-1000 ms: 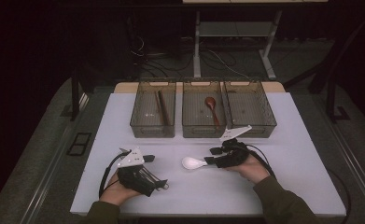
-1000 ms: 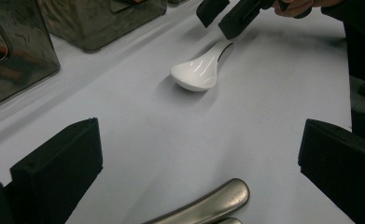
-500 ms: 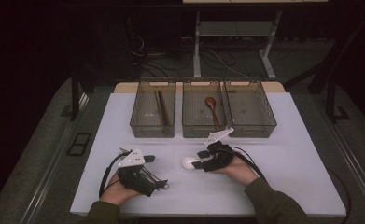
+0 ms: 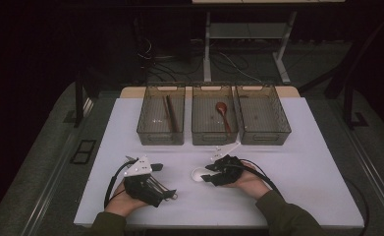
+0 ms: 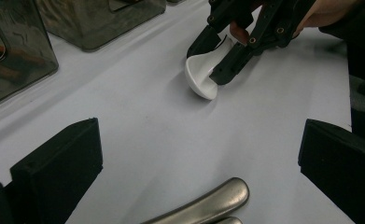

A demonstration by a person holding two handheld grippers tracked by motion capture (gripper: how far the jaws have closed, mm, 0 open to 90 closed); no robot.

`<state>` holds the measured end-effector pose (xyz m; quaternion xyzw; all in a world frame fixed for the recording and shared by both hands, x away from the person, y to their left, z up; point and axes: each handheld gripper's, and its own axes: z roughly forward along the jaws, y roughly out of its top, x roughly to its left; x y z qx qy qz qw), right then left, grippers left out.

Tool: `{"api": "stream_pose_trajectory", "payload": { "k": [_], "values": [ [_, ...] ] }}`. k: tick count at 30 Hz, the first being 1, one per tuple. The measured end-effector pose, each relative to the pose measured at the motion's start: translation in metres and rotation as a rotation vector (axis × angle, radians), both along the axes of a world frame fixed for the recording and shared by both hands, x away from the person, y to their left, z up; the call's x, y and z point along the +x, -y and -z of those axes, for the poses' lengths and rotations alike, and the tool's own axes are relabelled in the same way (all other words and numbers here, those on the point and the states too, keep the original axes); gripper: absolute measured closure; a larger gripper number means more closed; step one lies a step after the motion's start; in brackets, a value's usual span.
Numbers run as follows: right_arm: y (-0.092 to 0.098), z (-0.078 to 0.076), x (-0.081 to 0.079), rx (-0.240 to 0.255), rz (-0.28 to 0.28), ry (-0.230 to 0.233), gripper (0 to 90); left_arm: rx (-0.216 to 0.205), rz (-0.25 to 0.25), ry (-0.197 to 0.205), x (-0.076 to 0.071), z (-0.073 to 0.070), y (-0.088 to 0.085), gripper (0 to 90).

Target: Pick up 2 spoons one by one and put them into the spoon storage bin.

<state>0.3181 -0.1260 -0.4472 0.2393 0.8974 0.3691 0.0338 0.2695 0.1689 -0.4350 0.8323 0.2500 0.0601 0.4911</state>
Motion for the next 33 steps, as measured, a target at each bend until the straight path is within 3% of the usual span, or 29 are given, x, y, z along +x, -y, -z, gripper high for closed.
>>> {"api": "stream_pose_trajectory", "payload": {
  "k": [8,12,14,21,33],
  "values": [
    [0.0025,-0.0019,-0.0015,-0.033,-0.027,0.012,69.7,0.002,0.002,0.001,0.0002,0.0002,0.0,0.0],
    [0.0024,-0.0026,-0.0034,-0.031,-0.039,-0.008,76.0,0.001,0.002,0.001,-0.0001,0.0,0.0001,0.0],
    [0.0024,-0.0023,-0.0034,-0.042,-0.051,0.009,76.6,0.001,0.002,0.001,-0.0001,-0.0001,0.0,0.0],
    [0.002,-0.0023,-0.0042,-0.037,-0.069,0.004,80.4,-0.006,0.002,-0.002,-0.0006,0.0001,0.0005,0.0],
    [0.0021,-0.0032,-0.0048,-0.035,-0.051,-0.001,81.0,-0.014,0.005,0.002,-0.0011,0.0002,0.0008,0.0]
  ]
}}
